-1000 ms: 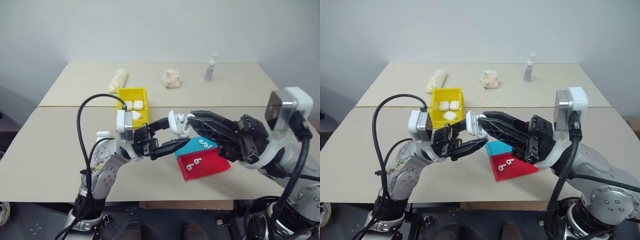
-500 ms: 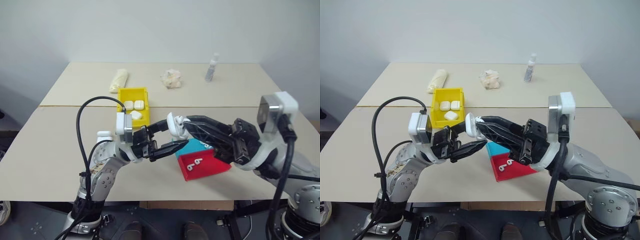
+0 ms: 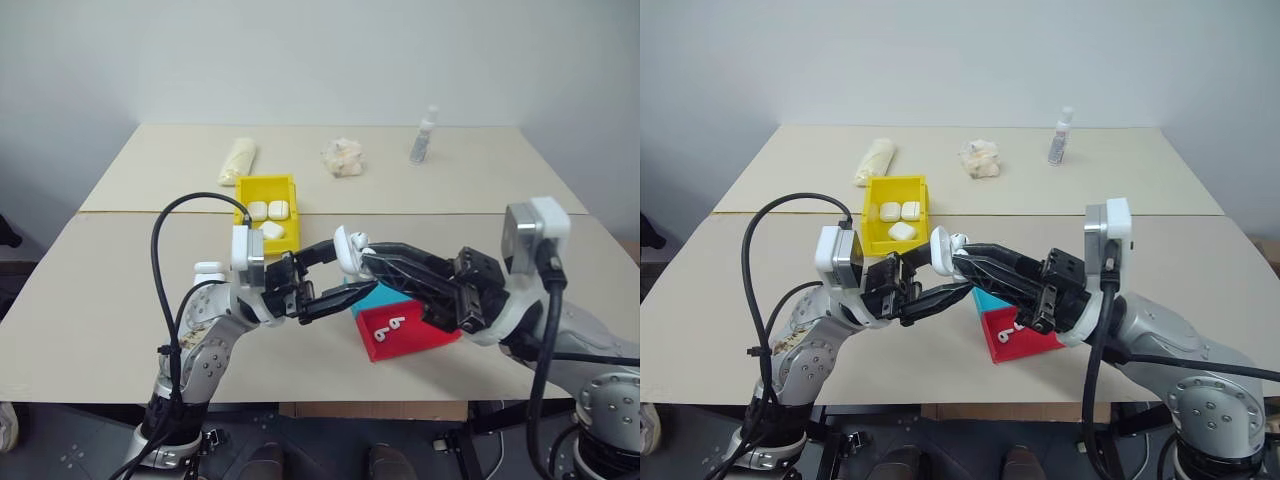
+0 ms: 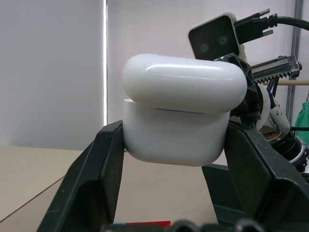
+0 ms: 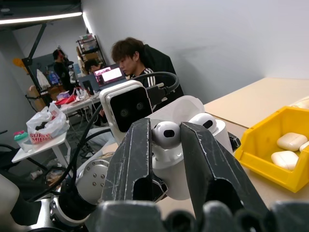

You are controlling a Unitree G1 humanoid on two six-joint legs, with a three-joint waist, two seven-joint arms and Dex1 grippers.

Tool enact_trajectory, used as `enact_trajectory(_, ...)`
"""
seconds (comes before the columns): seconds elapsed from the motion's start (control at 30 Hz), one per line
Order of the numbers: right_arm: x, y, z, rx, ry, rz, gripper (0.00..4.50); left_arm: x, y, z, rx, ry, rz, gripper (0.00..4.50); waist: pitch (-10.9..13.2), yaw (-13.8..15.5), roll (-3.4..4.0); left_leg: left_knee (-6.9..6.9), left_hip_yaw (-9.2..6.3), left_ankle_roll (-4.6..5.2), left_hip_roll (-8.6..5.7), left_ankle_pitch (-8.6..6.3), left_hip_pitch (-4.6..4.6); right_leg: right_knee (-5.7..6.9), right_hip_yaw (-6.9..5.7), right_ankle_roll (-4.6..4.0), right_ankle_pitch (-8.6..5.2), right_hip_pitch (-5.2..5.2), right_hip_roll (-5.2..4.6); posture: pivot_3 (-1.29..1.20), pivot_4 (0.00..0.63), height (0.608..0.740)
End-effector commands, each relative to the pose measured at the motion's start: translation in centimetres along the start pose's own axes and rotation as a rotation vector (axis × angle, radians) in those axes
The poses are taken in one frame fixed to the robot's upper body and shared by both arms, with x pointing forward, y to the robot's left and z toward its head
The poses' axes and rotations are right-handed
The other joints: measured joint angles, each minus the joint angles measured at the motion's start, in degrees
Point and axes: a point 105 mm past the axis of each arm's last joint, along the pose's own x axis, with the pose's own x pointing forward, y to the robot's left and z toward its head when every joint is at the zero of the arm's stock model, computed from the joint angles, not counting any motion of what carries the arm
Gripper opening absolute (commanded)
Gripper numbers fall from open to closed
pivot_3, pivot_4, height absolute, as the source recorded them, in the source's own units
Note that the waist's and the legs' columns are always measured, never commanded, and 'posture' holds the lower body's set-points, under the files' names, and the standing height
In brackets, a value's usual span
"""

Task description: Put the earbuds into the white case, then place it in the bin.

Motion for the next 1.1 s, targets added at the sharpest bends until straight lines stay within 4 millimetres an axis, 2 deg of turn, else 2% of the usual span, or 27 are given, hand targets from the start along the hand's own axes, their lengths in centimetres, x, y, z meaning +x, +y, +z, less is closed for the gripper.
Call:
enact_trajectory(0.03,0.0,0.2,0.6,-0.049,-0.014,-0.015,2.22,0.4,-0.4,0.9,0.046,-0.021,-0.021,2.84,0.0,0.0,0.0,0.0,0.0,0.0,0.0,0.0,0.0,0.0,0.0,0.0,0.0,0.0,0.0,0.0,0.15,0.74)
enact_trajectory(0.27,-0.8,0.2,1.2,-0.087,-0.024,-0.031,2.22,0.3,-0.1,0.3,0.035,-0.001,-0.017,2.84,0.0,0.05,0.0,0.0,0.01,0.0,0.0,0.0,-0.02,-0.02,0.0,0.0,0.0,0.0,0.0,0.0,0.15,0.74)
enact_trajectory(0.4,-1.3,0.2,2.2,-0.148,-0.017,-0.027,2.22,0.3,0.8,-1.0,0.026,0.069,0.006,2.84,0.0,0.13,-0.01,0.02,0.01,0.01,0.0,0.0,-0.01,-0.01,0.0,0.0,0.0,0.01,0.0,0.0,0.15,0.74)
enact_trajectory(0.47,-1.0,0.0,2.9,-0.194,0.044,-0.014,2.22,0.4,1.3,-2.1,0.042,0.139,0.004,2.84,0.01,0.21,-0.01,0.03,0.01,0.01,-0.01,0.0,-0.01,-0.01,-0.01,0.0,0.0,0.02,0.0,0.0,0.15,0.74)
enact_trajectory(0.57,0.0,-0.8,3.2,-0.266,0.176,-0.015,1.64,1.0,1.8,-3.0,0.05,0.18,0.007,2.84,0.01,0.02,-0.01,0.05,0.03,0.03,-0.01,-0.01,0.02,-0.01,0.0,0.0,0.0,0.04,0.0,0.0,0.15,0.74)
enact_trajectory(0.73,1.9,-0.2,2.9,-0.365,0.282,0.058,0.03,1.9,2.5,-3.9,0.046,0.195,0.034,2.84,0.01,-0.01,-0.02,0.01,0.02,0.07,0.01,-0.03,-0.1,-0.07,-0.02,-0.01,-0.01,-0.05,0.02,0.0,0.15,0.74)
enact_trajectory(0.87,2.6,-0.2,1.6,-0.451,0.4,0.056,0.03,2.6,2.6,-4.1,0.062,0.172,0.033,2.84,0.01,0.22,-0.02,0.07,0.0,0.07,0.01,-0.03,-0.15,-0.07,-0.06,-0.01,-0.01,-0.06,0.01,0.0,0.15,0.74)
enact_trajectory(1.1,2.7,-0.8,0.2,-0.518,0.479,0.037,0.03,3.2,3.0,-3.9,0.103,0.131,0.049,2.84,0.01,0.79,-0.02,0.11,0.01,0.07,0.0,-0.03,-0.18,-0.06,-0.04,0.0,0.0,-0.07,-0.01,0.0,0.15,0.74)
